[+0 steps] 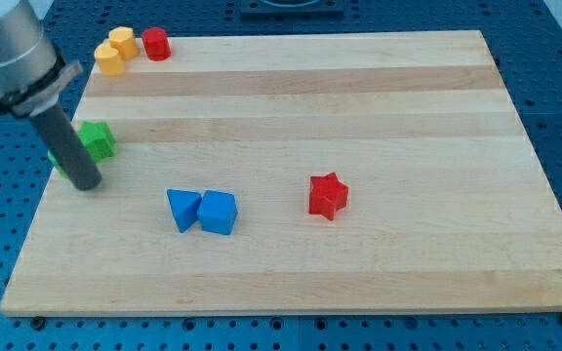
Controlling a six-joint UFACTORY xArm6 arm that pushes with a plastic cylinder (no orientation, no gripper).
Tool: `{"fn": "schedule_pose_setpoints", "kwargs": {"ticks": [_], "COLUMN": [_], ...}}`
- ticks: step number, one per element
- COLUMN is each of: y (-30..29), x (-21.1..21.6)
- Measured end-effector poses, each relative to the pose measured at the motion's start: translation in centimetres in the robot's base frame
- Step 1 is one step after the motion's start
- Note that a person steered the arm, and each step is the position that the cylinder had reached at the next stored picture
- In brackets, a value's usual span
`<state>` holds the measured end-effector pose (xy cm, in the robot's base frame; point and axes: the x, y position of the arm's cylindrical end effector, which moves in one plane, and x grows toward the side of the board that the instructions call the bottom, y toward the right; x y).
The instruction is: Push the green circle left to the green star
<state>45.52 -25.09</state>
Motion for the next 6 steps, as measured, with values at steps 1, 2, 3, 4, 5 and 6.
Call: {"fn": "schedule_pose_setpoints", "kwargs": {"ticks": [1,2,3,4,5,6], "y": [0.0,0.2,4.2,5.1,1.0,-3.3], "x": [-5.0,-7.3,-4.5,-0.3,1.4,0.4]}}
